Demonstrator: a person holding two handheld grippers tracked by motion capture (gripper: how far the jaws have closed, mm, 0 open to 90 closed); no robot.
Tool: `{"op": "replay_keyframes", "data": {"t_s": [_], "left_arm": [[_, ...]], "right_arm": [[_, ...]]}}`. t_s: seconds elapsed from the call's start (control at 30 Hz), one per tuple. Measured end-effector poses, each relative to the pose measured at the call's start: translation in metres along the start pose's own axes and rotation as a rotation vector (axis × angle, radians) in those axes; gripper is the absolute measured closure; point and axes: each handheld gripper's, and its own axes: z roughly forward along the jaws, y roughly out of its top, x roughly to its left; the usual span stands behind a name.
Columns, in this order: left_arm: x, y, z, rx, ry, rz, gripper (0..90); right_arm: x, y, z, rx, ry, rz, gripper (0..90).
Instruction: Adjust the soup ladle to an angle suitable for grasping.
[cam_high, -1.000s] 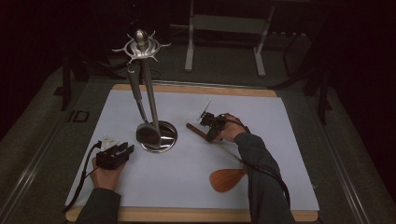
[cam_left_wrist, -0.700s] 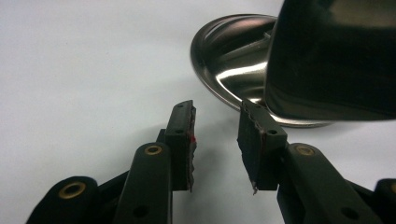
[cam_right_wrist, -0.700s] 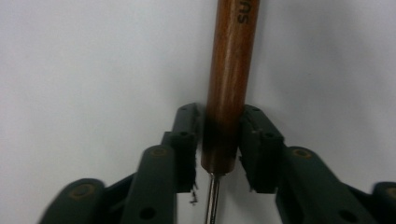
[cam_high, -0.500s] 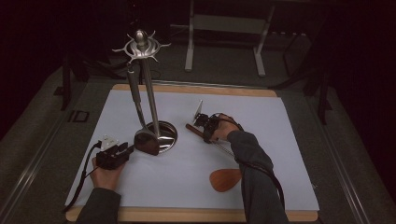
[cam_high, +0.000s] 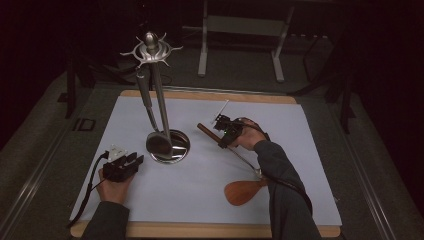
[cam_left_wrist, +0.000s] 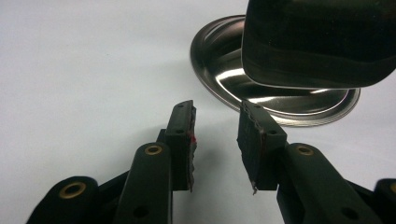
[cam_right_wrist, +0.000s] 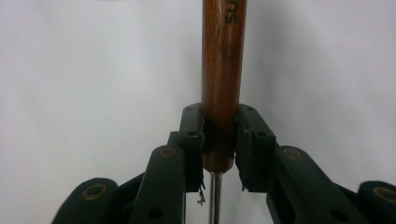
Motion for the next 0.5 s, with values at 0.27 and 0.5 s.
{"op": "replay_keyframes", "data": {"t_s": [0.27, 0.5], "left_arm": [[0.0, 0.0, 0.0, 0.0, 0.002, 0.002, 67.0], [0.0, 0.0, 0.0, -0.001, 0.003, 0.003, 67.0]], "right_arm": [[0.008, 0.0, -0.025, -0.132, 0.025, -0.04, 74.1], [0.016, 0.0, -0.038, -0.242, 0.049, -0.052, 74.1]]}}
